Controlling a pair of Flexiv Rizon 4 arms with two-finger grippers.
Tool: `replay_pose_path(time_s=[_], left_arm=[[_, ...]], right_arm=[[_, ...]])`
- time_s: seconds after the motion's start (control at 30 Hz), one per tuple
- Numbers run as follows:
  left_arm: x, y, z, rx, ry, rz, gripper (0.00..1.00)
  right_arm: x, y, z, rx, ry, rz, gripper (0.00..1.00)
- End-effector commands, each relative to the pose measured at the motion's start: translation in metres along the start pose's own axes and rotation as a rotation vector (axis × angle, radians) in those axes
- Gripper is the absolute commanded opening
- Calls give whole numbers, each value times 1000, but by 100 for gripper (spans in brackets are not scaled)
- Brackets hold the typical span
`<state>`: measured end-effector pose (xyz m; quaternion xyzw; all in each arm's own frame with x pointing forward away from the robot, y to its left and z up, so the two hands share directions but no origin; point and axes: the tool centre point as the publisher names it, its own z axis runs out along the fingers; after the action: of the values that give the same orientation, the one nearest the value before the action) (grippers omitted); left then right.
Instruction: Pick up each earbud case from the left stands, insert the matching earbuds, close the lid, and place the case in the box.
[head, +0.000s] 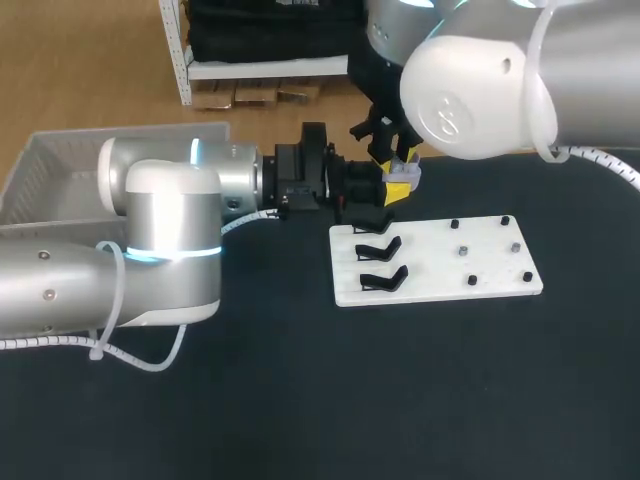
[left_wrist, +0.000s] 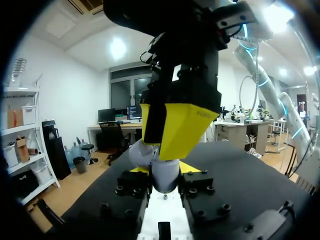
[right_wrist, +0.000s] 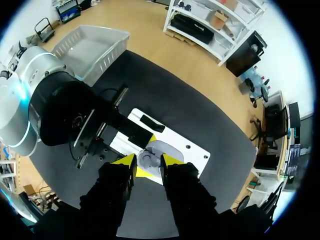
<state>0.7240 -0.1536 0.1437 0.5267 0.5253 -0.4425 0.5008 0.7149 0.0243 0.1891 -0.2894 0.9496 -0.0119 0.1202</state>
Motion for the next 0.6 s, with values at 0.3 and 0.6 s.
replay_pose_path(time_s=[0.3, 0.6], left_arm=[[0, -1, 0, -4, -5, 3, 0], [0, -1, 0, -4, -5, 3, 0]], right_arm=[[-8, -8, -31, -42, -66, 43, 33], [-53, -45, -11, -55, -122, 211, 32]])
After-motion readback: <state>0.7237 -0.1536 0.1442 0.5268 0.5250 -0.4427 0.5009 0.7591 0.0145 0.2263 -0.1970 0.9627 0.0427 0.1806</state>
